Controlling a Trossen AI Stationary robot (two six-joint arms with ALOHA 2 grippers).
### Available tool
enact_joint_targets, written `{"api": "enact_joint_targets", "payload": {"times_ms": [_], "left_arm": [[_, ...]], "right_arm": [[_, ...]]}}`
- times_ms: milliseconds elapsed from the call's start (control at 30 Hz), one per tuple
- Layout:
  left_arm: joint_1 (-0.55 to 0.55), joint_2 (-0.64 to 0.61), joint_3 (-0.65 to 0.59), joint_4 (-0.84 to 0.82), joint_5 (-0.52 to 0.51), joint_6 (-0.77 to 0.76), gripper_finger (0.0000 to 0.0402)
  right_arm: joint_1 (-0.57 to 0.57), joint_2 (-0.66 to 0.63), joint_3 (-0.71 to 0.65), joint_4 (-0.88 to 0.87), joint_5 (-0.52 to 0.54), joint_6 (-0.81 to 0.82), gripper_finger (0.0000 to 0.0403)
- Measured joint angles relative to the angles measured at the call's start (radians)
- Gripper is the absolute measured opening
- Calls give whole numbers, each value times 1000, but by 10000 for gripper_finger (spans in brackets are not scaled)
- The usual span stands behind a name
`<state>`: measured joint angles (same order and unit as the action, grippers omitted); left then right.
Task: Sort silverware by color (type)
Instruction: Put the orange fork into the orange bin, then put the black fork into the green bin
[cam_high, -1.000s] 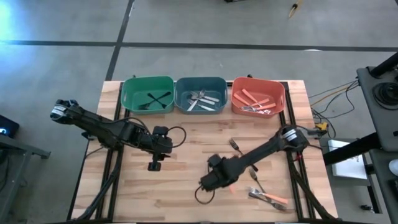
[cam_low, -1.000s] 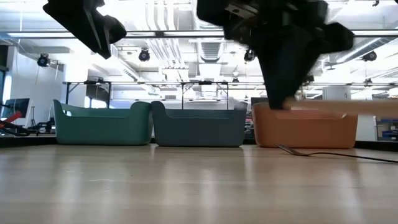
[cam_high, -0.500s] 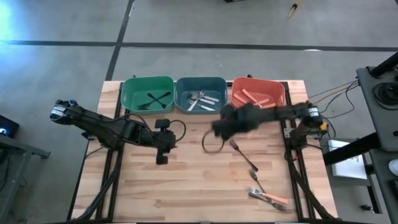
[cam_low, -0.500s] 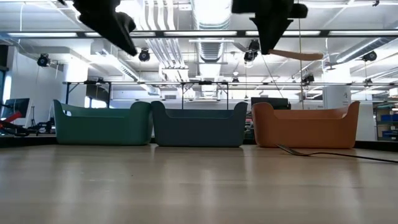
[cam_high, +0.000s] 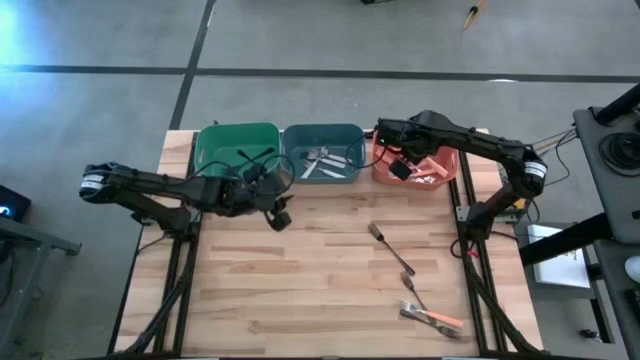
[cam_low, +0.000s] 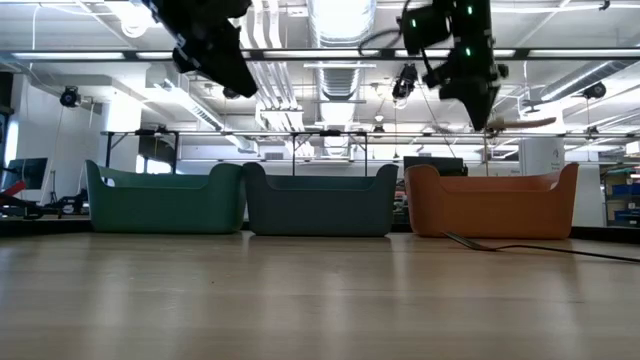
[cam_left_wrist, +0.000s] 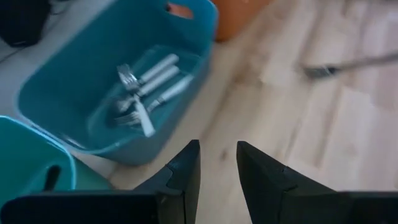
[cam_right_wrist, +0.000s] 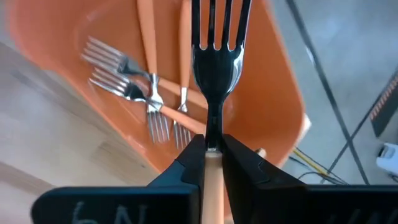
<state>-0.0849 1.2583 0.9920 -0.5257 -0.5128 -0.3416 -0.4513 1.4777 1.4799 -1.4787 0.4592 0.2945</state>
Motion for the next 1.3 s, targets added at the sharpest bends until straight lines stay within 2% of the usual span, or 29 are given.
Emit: {"api": "enact_joint_targets", "payload": {"times_ms": [133,267,433,667,767,867,933,1067,1200,1300], "left_arm": [[35,0,0,59,-43,-8,88],[60,0,0,118,-74,-9,88],[70,0,0,172,-82,-11,88],[70,0,0,186,-82,-35,88],[70,0,0,186,-82,-35,88],[70,0,0,182,-81,-35,88],[70,0,0,156,-78,-35,88],[70,0,0,94,-15,-36,88],[69,0,0,44,80,-26,88],[69,0,0,18,114,6,88]], "right_arm": [[-60,-38,-142,135,-22,-157,40],[-105,-56,-217,229,-17,-239,42],[-126,-62,-258,284,-21,-282,53],[-125,-66,-261,290,-20,-286,101],[-125,-74,-247,231,-74,-195,117],[-115,-104,-244,204,-255,-82,123],[-88,-130,-252,214,-336,-12,124],[18,-177,-267,213,-355,153,117],[178,-192,-289,214,-355,329,110],[307,-171,-320,239,-355,460,109]]}}
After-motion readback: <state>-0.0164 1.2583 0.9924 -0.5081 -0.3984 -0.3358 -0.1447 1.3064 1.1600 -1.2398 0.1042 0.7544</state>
